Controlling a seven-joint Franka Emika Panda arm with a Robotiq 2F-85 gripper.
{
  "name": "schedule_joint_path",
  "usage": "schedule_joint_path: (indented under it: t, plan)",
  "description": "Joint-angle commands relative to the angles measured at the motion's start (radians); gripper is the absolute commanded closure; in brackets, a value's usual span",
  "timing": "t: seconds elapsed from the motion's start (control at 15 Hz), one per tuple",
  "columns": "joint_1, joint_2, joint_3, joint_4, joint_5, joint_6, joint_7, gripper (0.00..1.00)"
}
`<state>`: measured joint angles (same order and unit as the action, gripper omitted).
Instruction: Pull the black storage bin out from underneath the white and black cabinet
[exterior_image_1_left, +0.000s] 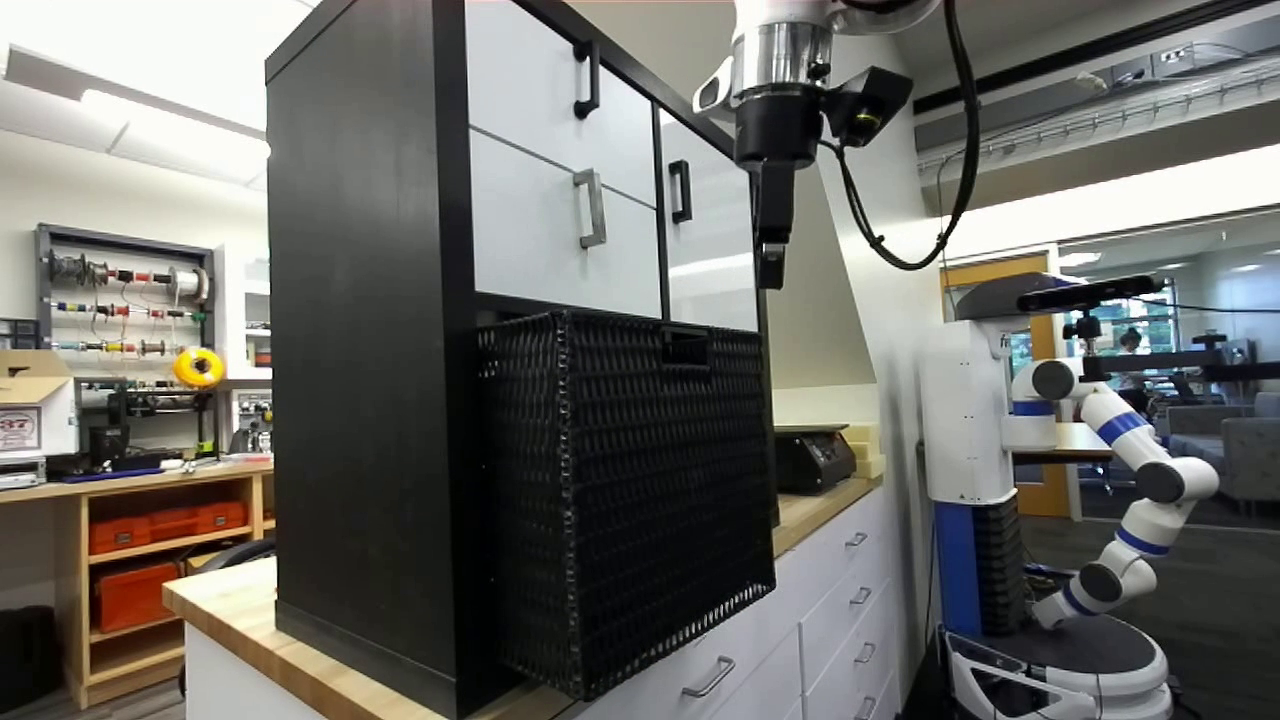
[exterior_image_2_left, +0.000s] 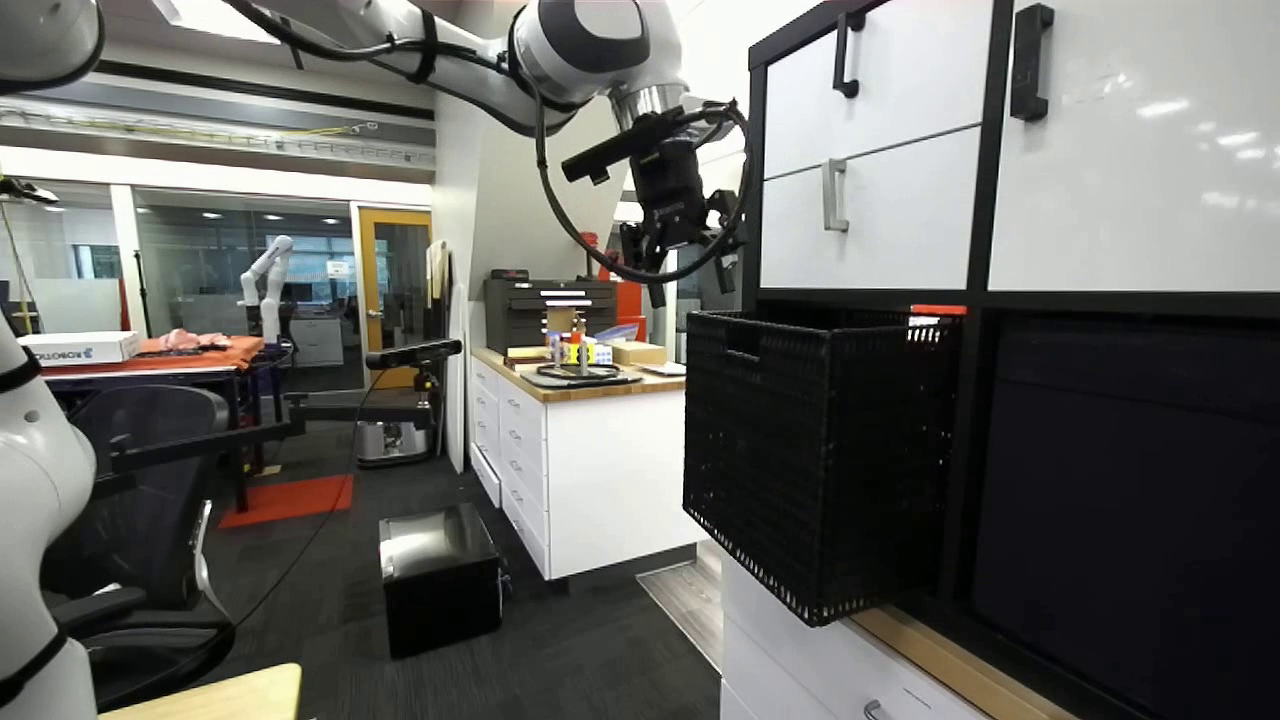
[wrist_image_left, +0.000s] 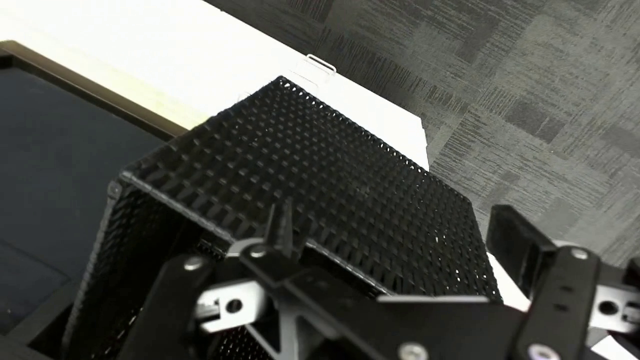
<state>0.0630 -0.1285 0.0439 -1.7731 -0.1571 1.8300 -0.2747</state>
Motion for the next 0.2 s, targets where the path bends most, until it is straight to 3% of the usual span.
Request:
schedule_joint_path:
  t: [0.0, 0.13]
  plan:
    - [-0.002, 0.004, 0.001, 0.005, 0.0, -0.007, 0.014, 0.0]
    - [-0.002, 0.008, 0.001, 0.006, 0.0, -0.008, 0.024, 0.0]
